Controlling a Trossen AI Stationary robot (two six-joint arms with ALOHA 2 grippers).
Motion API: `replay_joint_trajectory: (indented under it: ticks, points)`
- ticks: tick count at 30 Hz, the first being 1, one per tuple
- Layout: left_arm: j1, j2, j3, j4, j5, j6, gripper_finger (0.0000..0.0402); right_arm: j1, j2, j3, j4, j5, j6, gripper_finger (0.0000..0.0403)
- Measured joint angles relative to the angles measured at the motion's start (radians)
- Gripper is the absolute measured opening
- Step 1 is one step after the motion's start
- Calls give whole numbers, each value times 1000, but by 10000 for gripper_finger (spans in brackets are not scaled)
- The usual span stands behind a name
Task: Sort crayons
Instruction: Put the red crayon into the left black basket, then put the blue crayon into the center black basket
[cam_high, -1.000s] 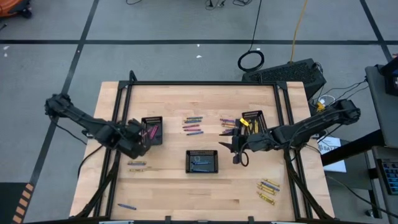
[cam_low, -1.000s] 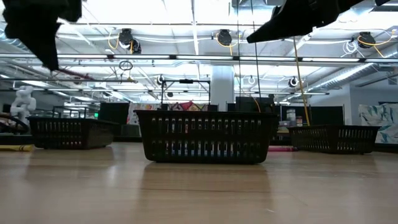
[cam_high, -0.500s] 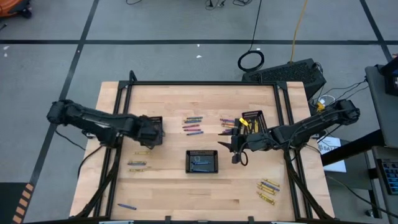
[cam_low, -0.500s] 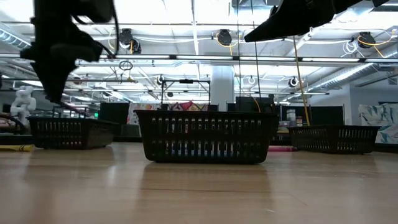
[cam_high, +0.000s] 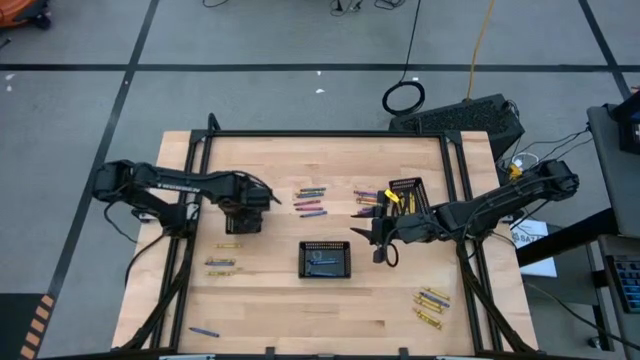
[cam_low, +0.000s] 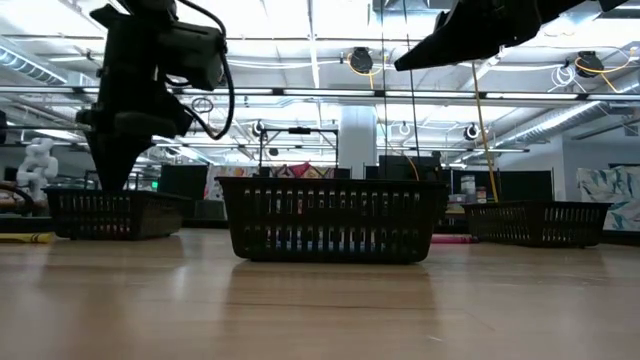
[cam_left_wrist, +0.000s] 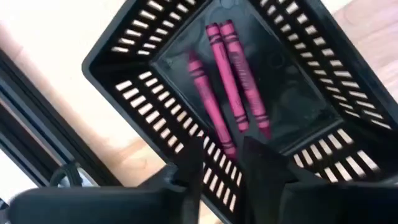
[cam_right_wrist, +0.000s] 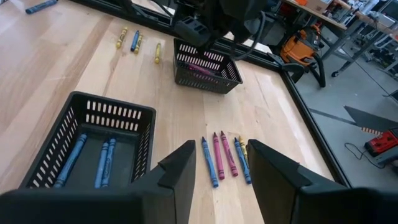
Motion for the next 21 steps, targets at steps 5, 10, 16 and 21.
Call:
replay_joint_trajectory:
  ticks: [5,10,16,21]
  points:
    - [21,-24,47,-55,31,95,155,0,0,0,5,0,5,130]
    - [-65,-99,147,-114,106,124,170,-7,0,0,45,-1,5,130]
    - [-400,-143,202,12,267,40,171,-35,24,0,121,-3,-55,130]
    - [-692,-40,235,147,323,-230,171,-70,66,0,216,-4,-214,130]
